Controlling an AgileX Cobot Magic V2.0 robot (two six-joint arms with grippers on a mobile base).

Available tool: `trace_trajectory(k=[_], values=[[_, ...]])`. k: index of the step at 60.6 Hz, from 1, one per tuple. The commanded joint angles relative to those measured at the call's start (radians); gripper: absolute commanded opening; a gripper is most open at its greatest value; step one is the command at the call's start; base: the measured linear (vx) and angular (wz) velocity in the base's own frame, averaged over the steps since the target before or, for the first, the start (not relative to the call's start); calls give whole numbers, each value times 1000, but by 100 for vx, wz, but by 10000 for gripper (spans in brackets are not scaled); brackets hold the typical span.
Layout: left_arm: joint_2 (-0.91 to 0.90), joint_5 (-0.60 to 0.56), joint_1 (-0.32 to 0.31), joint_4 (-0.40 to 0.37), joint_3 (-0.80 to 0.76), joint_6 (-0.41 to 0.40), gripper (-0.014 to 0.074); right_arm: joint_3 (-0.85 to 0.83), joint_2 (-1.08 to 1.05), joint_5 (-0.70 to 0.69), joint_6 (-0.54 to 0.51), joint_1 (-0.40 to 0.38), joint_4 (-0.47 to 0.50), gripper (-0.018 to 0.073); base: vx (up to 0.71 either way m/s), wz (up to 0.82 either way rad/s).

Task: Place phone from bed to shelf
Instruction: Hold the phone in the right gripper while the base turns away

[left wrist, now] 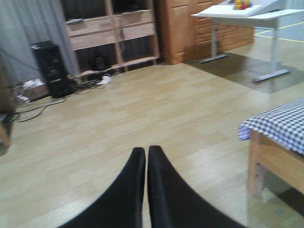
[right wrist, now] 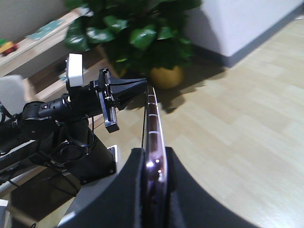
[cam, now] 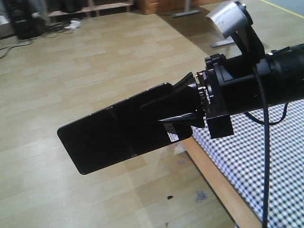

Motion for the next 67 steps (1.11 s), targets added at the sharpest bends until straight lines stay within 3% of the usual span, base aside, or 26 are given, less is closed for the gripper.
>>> trace_trajectory(k=[1, 28, 67], values=[[-13, -72, -4, -9, -21, -6, 1, -27, -36, 64, -5, 0, 93, -2, -15, 59], [-13, -72, -4, -9, -21, -6, 1, -27, -36, 64, -5, 0, 93, -2, -11, 42], [-13, -72, -4, -9, -21, -6, 1, -27, -36, 64, -5, 0, 93, -2, -1, 4]])
